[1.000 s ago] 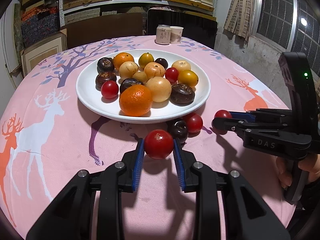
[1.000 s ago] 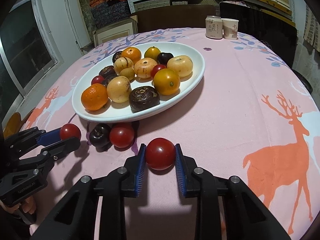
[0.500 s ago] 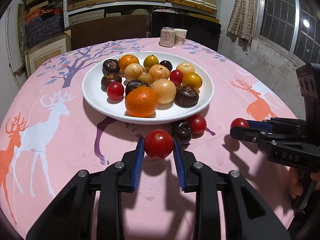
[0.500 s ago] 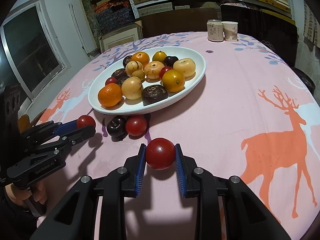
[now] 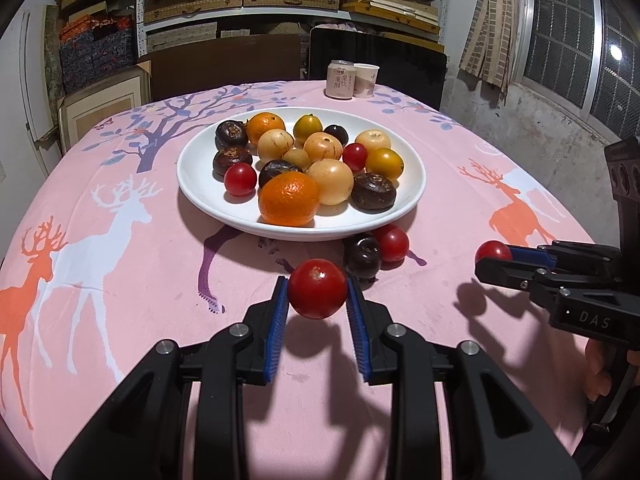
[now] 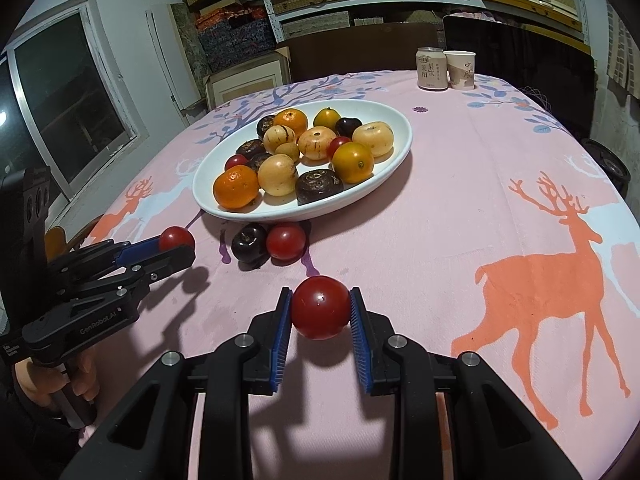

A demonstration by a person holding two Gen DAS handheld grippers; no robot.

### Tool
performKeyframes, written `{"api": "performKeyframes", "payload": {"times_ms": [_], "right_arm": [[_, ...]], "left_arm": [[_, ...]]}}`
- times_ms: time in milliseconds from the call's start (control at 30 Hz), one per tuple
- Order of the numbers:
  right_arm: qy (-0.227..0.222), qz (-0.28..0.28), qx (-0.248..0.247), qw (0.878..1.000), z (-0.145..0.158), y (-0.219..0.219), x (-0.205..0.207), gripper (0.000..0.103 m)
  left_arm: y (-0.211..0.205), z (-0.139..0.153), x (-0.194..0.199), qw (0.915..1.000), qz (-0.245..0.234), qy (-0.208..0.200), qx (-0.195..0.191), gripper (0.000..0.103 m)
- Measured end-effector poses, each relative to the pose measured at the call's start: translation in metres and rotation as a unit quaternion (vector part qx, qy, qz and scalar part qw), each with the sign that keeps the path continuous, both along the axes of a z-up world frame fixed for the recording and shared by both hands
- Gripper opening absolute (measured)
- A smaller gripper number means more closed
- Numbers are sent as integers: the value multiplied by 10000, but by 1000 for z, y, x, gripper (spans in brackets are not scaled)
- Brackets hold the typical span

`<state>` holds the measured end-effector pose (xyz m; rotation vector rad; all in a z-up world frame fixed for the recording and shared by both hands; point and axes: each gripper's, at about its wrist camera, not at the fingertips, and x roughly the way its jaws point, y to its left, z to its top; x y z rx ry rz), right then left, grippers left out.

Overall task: Organize fruits
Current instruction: 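Grasp a red tomato with the left tool while the right tool grasps another red tomato, then carry both tomatoes over the white plate and open both tools to release them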

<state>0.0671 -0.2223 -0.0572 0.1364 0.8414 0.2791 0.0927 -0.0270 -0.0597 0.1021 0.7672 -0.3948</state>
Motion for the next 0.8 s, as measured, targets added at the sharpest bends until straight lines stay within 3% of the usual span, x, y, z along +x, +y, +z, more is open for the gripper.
{"api": "performKeyframes", "payload": {"times_ms": [400,800], "right_arm": [[-254,-10,78,9996,28,-12,1,29],[-676,223,-154,9973,86,2,56,29]], "left_arm": [[1,26,-4,9999,-28,-144,-32,28],[-14,65,43,9989,-63,-458,43,29]]}}
